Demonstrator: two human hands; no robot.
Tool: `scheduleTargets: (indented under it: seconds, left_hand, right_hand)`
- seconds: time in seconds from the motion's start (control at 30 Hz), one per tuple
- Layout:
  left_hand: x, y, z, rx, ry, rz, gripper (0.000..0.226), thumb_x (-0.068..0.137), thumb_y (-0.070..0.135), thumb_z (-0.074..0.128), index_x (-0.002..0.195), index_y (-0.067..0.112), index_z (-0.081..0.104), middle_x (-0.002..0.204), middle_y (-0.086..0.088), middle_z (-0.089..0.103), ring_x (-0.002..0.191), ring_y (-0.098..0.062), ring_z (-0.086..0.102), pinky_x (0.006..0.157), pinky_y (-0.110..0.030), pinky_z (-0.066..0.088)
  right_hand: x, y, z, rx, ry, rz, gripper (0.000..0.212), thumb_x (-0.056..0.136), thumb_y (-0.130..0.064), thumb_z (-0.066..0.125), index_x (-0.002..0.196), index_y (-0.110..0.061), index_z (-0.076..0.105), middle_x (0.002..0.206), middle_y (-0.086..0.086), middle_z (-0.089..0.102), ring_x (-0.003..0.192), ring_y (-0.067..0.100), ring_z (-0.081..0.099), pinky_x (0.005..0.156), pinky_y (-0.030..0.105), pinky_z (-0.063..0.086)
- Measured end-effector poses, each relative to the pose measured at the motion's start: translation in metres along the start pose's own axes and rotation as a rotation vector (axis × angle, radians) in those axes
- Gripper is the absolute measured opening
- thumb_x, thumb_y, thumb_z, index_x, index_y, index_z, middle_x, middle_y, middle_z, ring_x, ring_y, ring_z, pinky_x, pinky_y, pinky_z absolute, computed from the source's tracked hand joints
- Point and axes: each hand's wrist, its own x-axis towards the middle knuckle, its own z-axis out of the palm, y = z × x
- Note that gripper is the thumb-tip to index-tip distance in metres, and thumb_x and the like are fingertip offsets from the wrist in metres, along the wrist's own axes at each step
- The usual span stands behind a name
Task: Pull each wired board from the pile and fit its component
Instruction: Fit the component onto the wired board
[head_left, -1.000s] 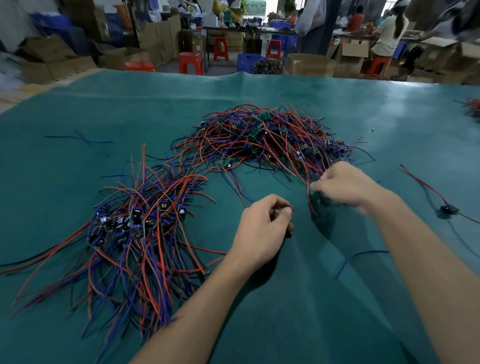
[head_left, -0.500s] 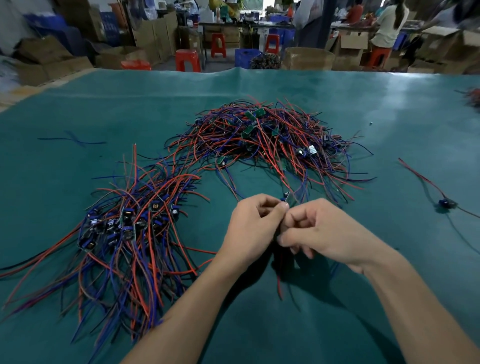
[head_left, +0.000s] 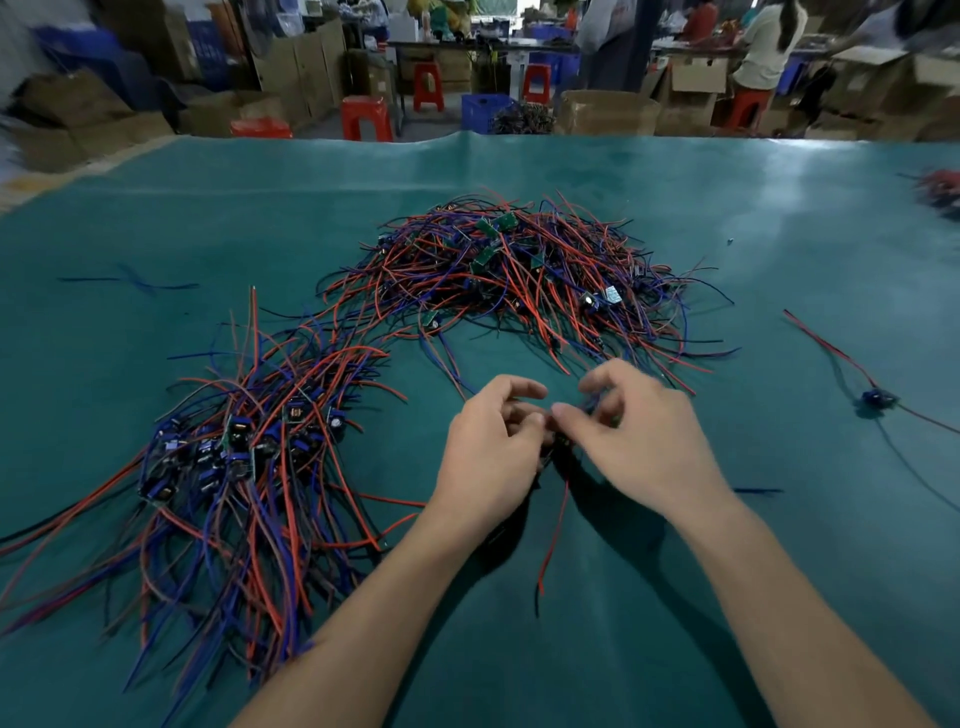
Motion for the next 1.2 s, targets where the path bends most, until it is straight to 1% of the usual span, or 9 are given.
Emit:
scheduleTargets:
  seconds: [0.1,0.23,0.33,0.43,0.57,0.7,0.83,0.97,1.2]
  left_hand:
    - [-0.001,0.000,0.000,0.002,0.013,-0.012,0.037,0.088,-0.012,0.044,0.098,0.018,0.063,0.089,-0.007,0.069,0.066,-0.015,0.063,0.060,-0.030,0.052]
    - [-0.002,0.002,-0.001,-0.008,0.023,-0.026,0.034,0.092,-0.011,0.046,0.093,0.019,0.061,0.098,-0.006,0.069,0.071,-0.013,0.064,0.056,-0.023,0.050]
    - [-0.004,0.005,-0.002,-0.068,-0.016,-0.023,0.021,0.099,-0.001,0.050,0.093,0.015,0.063,0.086,-0.006,0.069,0.068,-0.014,0.063,0.055,-0.020,0.048]
    - [-0.006,0.011,-0.003,-0.156,-0.090,-0.024,0.022,0.105,0.020,0.050,0.092,0.014,0.066,0.078,-0.004,0.070,0.065,-0.013,0.060,0.051,-0.019,0.045]
    - [-0.009,0.018,-0.005,-0.245,-0.191,-0.020,0.034,0.106,0.036,0.046,0.088,0.017,0.068,0.072,-0.003,0.072,0.057,-0.011,0.059,0.046,-0.018,0.039]
    - [-0.010,0.014,-0.004,-0.187,-0.225,0.019,0.022,0.106,0.011,0.048,0.096,0.012,0.067,0.064,0.002,0.070,0.049,-0.004,0.055,0.043,-0.014,0.039]
    - [-0.008,0.013,-0.005,-0.126,-0.194,0.000,0.023,0.106,0.012,0.048,0.096,0.004,0.067,0.060,0.004,0.067,0.048,-0.004,0.052,0.045,-0.015,0.037]
    - [-0.010,0.014,-0.005,-0.093,-0.283,-0.002,0.024,0.104,0.010,0.050,0.093,0.000,0.070,0.058,0.002,0.063,0.049,-0.006,0.050,0.046,-0.012,0.038]
    - [-0.012,0.014,-0.005,-0.028,-0.335,0.034,0.029,0.105,0.014,0.052,0.097,-0.005,0.072,0.060,-0.001,0.060,0.053,-0.011,0.049,0.051,-0.015,0.040]
  right_hand:
    - [-0.001,-0.007,0.008,-0.123,-0.025,-0.048,0.031,0.079,-0.059,0.072,0.090,-0.031,0.064,0.068,-0.007,0.064,0.079,0.023,0.064,0.072,0.037,0.053]
    - [0.002,-0.007,-0.001,-0.007,-0.010,-0.023,0.011,0.080,-0.030,0.078,0.078,-0.025,0.069,0.060,-0.004,0.067,0.068,0.018,0.065,0.068,0.031,0.051]
    - [0.006,-0.008,-0.018,0.576,0.022,0.106,0.015,0.089,-0.007,0.070,0.081,-0.019,0.067,0.071,0.000,0.072,0.055,0.015,0.061,0.054,0.028,0.047]
    - [0.006,-0.010,-0.031,1.098,-0.090,0.207,0.020,0.090,0.008,0.058,0.088,-0.010,0.065,0.088,0.019,0.066,0.056,0.014,0.060,0.048,0.024,0.046]
    - [-0.003,-0.011,-0.019,0.917,-0.181,0.143,0.025,0.083,0.012,0.064,0.086,-0.012,0.067,0.071,0.003,0.067,0.053,0.010,0.054,0.043,0.022,0.036]
    - [-0.004,-0.015,-0.012,0.781,-0.058,0.036,0.031,0.077,0.014,0.070,0.079,-0.017,0.070,0.068,0.001,0.071,0.054,0.005,0.056,0.048,0.014,0.039]
    - [-0.004,-0.018,-0.013,0.993,-0.060,0.109,0.028,0.079,0.009,0.070,0.070,-0.017,0.074,0.078,0.002,0.074,0.063,0.008,0.062,0.053,0.019,0.043]
    - [-0.005,-0.021,-0.010,1.236,-0.106,0.295,0.014,0.068,-0.012,0.077,0.077,-0.016,0.069,0.086,0.010,0.076,0.066,0.012,0.062,0.055,0.022,0.048]
    - [-0.003,-0.016,-0.016,1.157,-0.070,0.240,0.031,0.057,-0.011,0.082,0.082,-0.012,0.064,0.087,0.017,0.067,0.077,0.021,0.061,0.057,0.021,0.047]
